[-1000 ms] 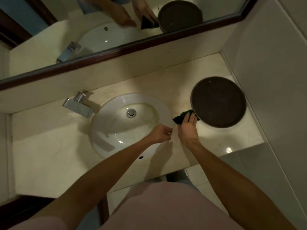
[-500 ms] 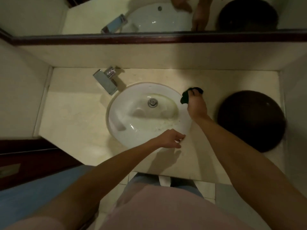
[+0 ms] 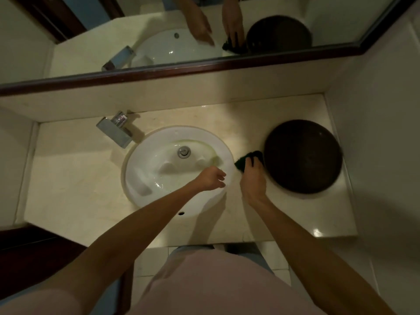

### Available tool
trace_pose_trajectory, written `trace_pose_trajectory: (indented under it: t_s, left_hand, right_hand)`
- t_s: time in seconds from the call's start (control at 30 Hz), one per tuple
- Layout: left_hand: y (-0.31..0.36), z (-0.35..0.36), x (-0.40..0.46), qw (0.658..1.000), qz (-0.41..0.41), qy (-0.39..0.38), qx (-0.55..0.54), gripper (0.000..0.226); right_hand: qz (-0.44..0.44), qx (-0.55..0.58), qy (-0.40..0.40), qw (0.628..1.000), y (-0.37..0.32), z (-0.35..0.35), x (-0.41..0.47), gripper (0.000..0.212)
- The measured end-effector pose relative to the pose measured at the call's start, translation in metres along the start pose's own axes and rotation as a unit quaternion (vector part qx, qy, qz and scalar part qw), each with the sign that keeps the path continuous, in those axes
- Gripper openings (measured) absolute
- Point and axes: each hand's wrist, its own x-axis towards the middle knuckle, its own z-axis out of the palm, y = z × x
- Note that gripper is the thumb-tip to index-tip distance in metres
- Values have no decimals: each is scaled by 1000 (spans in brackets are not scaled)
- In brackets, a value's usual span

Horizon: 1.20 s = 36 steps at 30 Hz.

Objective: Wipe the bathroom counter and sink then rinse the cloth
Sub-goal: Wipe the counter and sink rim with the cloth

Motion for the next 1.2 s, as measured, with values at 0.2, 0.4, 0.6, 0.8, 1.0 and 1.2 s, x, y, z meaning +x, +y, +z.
trace_pose_trajectory:
  t_s: [0.2, 0.4, 0.6, 0.8, 1.0, 1.2]
  left_hand:
    - [2, 7, 6, 999, 13, -32, 6, 53]
    - [4, 14, 7, 999, 34, -17, -1, 42]
    - [-11, 24, 4, 999, 16, -13, -45, 41]
    - [-25, 25, -5, 992, 17, -73, -106, 63]
    - [-68, 7, -24, 996, -65, 57, 16, 64]
    - [-152, -51, -74, 876, -303, 350, 134, 89]
  right_hand:
    - [41, -4, -13, 999, -23, 12, 18, 64]
    - [-4, 3, 4, 1000, -19, -3, 78, 54]
    - [-127, 30, -2, 991, -41, 0, 125, 46]
    - [-321, 45, -91, 942, -96, -2, 150, 30]
    - [-283, 176, -8, 943, -76, -20, 135, 37]
    - [-100, 199, 127, 967, -12, -13, 150, 47]
